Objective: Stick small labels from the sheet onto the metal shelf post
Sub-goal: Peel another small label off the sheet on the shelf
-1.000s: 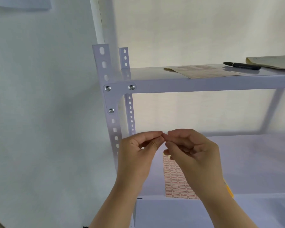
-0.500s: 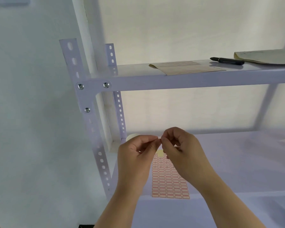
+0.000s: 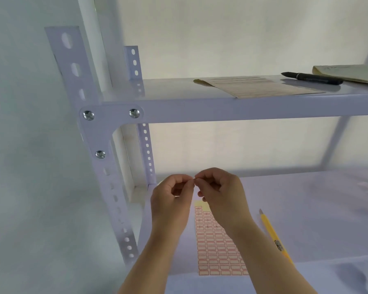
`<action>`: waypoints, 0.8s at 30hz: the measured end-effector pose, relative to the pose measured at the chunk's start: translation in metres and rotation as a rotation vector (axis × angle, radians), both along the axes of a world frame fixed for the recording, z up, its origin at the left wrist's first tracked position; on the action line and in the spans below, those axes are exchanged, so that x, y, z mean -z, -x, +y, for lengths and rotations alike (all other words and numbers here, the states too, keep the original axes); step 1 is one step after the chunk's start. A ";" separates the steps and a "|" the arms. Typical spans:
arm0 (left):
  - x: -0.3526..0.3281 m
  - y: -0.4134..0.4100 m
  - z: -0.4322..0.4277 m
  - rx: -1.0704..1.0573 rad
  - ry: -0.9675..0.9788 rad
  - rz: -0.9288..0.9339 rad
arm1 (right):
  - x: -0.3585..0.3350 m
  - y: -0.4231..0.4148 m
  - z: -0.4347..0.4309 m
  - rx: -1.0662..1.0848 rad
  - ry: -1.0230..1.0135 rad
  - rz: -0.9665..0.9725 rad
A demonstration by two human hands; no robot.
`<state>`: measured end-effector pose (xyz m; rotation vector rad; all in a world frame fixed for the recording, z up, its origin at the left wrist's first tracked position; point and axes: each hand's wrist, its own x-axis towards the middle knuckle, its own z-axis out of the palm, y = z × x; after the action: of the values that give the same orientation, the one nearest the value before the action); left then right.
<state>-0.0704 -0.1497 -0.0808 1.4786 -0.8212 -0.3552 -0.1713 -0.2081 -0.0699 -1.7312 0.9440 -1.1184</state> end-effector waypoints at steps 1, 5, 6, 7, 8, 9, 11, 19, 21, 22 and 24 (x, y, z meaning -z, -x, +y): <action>0.002 -0.003 -0.004 -0.017 0.003 0.015 | 0.002 -0.006 -0.005 0.001 0.000 0.009; 0.010 -0.015 -0.023 -0.121 -0.009 -0.007 | 0.005 -0.027 -0.029 -0.047 0.016 0.078; 0.011 -0.018 -0.027 -0.150 -0.014 -0.029 | 0.006 -0.032 -0.037 -0.076 0.018 0.098; 0.012 -0.022 -0.030 -0.176 -0.022 -0.050 | 0.008 -0.037 -0.044 -0.100 0.022 0.116; 0.013 -0.026 -0.033 -0.202 -0.033 -0.066 | 0.011 -0.042 -0.050 -0.122 0.024 0.130; 0.014 -0.029 -0.037 -0.234 -0.048 -0.076 | 0.013 -0.048 -0.057 -0.150 0.020 0.140; 0.018 -0.034 -0.044 -0.292 -0.100 -0.085 | 0.018 -0.056 -0.069 -0.200 0.000 0.164; 0.036 -0.051 -0.068 -0.442 -0.338 -0.112 | 0.037 -0.075 -0.101 -0.337 0.017 0.340; 0.043 -0.057 -0.072 -0.468 -0.384 -0.123 | 0.039 -0.074 -0.107 -0.335 0.015 0.345; 0.047 -0.060 -0.073 -0.472 -0.401 -0.127 | 0.040 -0.072 -0.110 -0.332 0.006 0.343; 0.052 -0.062 -0.074 -0.468 -0.419 -0.140 | 0.041 -0.065 -0.116 -0.324 -0.013 0.339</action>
<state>-0.0083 -0.2239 -0.1331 2.0496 -0.4993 -0.0697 -0.1061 -0.3237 -0.1108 -2.0152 0.8249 -0.6198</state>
